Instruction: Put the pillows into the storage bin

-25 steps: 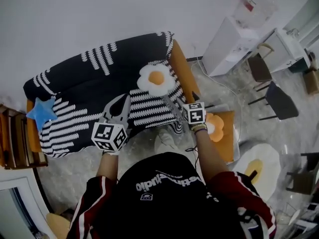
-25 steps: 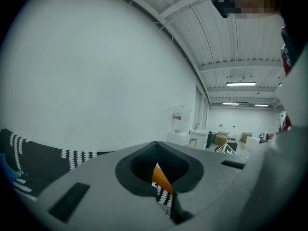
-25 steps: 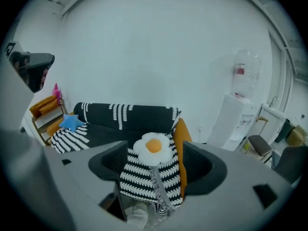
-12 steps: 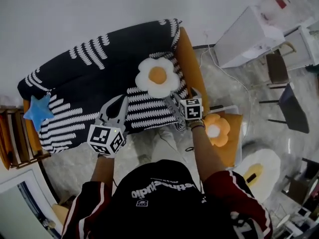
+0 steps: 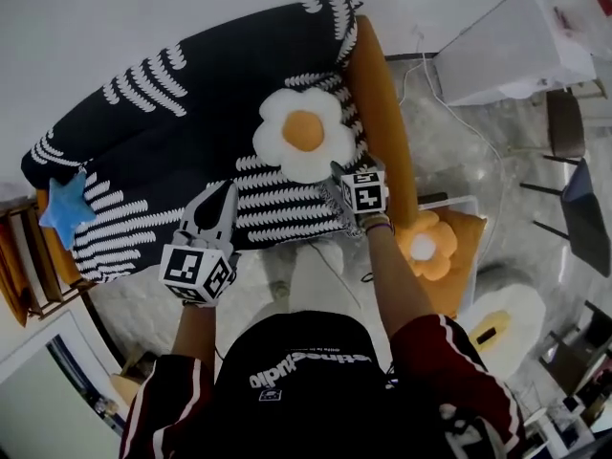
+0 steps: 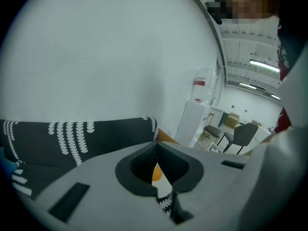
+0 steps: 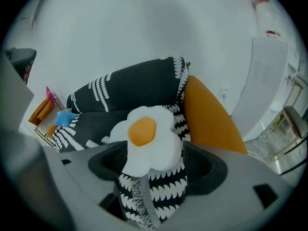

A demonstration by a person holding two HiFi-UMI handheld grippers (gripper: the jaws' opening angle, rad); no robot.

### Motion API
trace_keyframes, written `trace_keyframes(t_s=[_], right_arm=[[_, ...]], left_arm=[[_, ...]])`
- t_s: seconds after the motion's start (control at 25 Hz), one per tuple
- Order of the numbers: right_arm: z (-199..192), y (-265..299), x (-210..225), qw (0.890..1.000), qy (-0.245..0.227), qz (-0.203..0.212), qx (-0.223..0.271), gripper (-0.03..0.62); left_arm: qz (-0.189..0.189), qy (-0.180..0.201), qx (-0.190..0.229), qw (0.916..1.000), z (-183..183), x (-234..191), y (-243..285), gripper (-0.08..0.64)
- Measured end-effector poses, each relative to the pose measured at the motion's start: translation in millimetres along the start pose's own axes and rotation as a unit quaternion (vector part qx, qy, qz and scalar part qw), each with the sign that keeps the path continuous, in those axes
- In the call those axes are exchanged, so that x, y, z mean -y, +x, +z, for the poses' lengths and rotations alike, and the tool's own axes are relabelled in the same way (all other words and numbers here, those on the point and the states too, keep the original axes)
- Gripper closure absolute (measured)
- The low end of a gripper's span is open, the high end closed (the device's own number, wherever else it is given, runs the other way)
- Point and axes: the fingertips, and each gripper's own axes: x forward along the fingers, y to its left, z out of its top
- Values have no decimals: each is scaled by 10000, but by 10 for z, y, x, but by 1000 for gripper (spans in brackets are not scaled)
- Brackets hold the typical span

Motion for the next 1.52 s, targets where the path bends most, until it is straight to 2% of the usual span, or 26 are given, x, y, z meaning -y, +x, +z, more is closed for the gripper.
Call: trace_keyframes(t_s=[0.12,0.32,0.52,0.72,0.84,1.0,1.08,1.24,1.52], right_arm=[[-144,320,68,9999,36,72,-140,238],[-334,782,146,9994,83,121,-328,227],[-510,1137,189,9981,290,180,-505,209],[-570,1352,210,9982,427,87,-405,215],[-576,1368,215,9985,310,-5,-445,255],[-556,1248,120,9981,-153,-65,-595,434],[-521,1156,15,9975,-359,-52,-613,488],[-415,949,-122,9974,-452,-31,-556,522],[29,455,-433,9969,-673,85,-405,534]], left_arm=[[59,-21,-140,9999,-188,-60,114,557],[169,-263,-338,9989,-558,-213,222,557],[195,-348,-448,9982,-813,-294,303,557],[211,-405,-501,9977,-968,-346,321,557],[230,-469,-505,9974,-1002,-337,263,557],[243,-594,-463,9969,-964,-300,121,557],[266,-642,-435,9966,-915,-282,24,558],[342,-729,-347,9961,-764,-276,-201,557],[422,-794,-183,9958,-479,-299,-682,557]])
